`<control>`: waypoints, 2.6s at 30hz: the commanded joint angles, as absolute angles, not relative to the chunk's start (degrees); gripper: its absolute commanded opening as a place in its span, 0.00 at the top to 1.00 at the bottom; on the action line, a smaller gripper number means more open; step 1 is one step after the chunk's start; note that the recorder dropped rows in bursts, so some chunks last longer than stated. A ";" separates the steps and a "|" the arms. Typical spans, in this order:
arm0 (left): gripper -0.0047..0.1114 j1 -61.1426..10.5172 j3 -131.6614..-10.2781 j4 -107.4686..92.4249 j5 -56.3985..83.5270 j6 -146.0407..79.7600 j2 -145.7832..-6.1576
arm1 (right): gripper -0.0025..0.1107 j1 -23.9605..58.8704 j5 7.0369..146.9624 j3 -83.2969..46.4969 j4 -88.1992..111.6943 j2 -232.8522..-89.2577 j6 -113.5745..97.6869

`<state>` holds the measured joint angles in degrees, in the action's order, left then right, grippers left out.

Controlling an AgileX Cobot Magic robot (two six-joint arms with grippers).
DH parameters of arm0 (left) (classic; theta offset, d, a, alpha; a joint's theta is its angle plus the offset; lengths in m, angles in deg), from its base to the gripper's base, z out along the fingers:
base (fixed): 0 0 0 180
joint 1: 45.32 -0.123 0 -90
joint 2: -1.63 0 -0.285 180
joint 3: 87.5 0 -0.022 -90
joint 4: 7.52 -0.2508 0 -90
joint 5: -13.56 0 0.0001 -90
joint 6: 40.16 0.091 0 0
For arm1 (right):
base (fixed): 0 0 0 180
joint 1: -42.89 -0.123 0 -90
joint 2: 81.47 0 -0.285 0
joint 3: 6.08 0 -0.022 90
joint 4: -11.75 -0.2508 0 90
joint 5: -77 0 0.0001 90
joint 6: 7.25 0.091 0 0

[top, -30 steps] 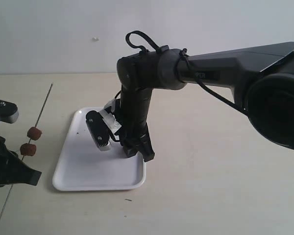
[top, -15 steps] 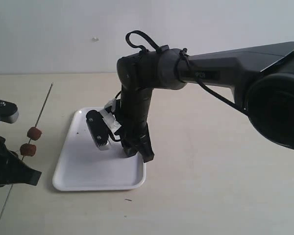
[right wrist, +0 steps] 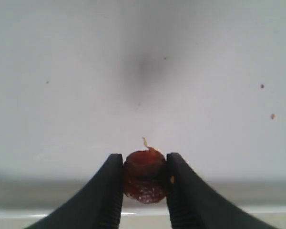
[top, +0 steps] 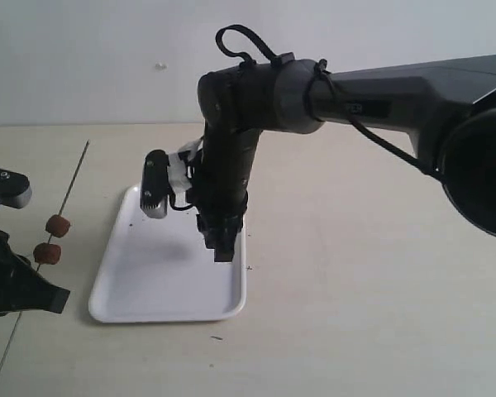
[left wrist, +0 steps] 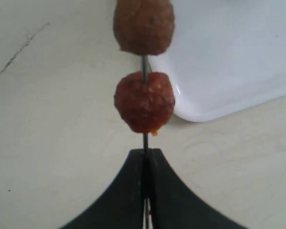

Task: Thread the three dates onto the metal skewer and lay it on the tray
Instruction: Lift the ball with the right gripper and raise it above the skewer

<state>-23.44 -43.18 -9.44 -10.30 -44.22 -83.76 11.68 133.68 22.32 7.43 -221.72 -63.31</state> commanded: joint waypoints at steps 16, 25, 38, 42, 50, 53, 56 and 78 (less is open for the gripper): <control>0.96 -23.19 -43.55 -7.52 -11.63 -44.22 -83.79 | 0.72 11.55 109.98 22.20 -2.64 -220.47 11.29; 0.96 -18.03 -42.97 -6.62 -11.62 -43.32 -84.06 | 0.72 11.55 101.49 22.20 -4.16 -220.36 21.29; 0.96 -17.26 -44.40 -4.18 -10.16 -43.32 -91.76 | 0.72 11.55 93.87 22.42 -3.76 -216.53 19.17; 0.96 -17.26 -46.81 -3.21 -10.04 -43.60 -93.36 | 0.72 11.55 95.40 22.42 -3.86 -215.94 15.97; 0.96 -17.38 -50.05 -2.48 -9.66 -43.60 -93.84 | 0.72 11.55 96.75 22.42 -5.15 -215.94 13.62; 0.96 -17.38 -51.28 -2.48 -9.65 -43.60 -93.88 | 0.72 11.55 97.47 22.42 -5.71 -215.94 13.16; 0.96 -17.38 -52.19 -2.48 -9.65 -43.60 -93.88 | 0.72 11.55 97.58 22.28 -5.71 -215.94 13.16; 0.96 -20.32 -57.12 -3.06 -9.81 -43.90 -101.67 | 0.72 11.55 98.17 22.28 -5.25 -215.83 11.01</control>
<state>-18.73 -56.77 -3.11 -10.14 -43.52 -101.59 11.58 98.20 22.23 -5.71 -216.54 11.96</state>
